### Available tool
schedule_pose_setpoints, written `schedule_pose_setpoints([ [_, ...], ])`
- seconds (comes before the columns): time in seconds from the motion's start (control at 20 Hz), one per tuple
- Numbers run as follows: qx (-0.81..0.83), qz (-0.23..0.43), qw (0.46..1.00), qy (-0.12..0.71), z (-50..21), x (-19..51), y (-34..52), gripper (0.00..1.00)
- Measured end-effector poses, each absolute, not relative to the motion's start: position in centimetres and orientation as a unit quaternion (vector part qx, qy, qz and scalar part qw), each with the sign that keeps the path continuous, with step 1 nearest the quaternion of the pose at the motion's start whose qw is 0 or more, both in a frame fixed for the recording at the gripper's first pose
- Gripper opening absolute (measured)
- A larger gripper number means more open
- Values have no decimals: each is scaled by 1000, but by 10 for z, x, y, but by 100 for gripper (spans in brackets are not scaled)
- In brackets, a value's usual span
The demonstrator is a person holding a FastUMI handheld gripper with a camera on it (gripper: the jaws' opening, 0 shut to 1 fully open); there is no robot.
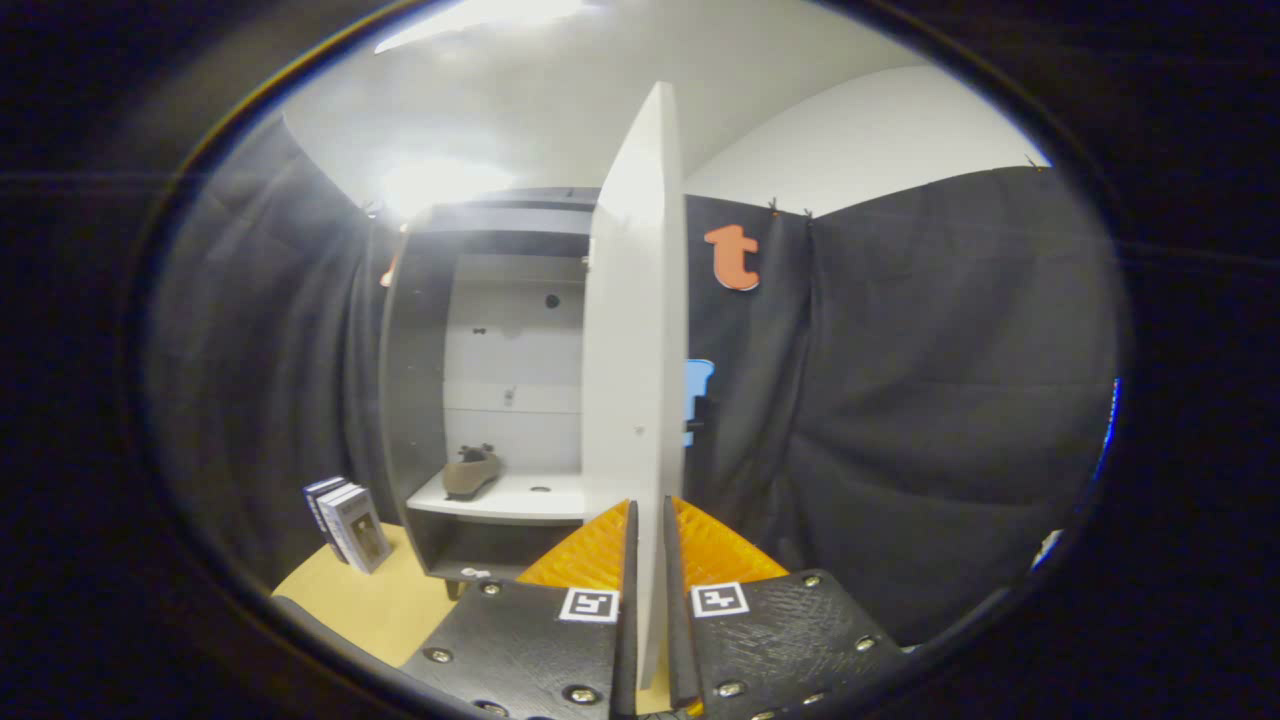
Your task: Open the shoe cabinet door, grab the shoes and put them into the shoe cabinet, then close the shoe cabinet door.
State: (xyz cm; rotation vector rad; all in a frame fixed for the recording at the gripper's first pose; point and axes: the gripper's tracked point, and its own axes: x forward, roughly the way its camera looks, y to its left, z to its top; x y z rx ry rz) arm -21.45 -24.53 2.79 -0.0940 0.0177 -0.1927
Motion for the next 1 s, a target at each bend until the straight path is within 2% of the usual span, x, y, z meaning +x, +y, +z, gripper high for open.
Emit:
schedule_pose_setpoints([
  [0.4,-50,21,989,138,-105,-185,-150,12],
  [0.45,-46,28,986,158,-124,-183,-144,12],
  [0.5,-44,32,982,180,-147,-179,-140,17],
  [0.8,-48,61,943,323,-292,-160,-114,20],
  [0.9,-59,66,926,367,-337,-157,-109,26],
  [1.0,-69,69,908,408,-378,-155,-106,26],
])
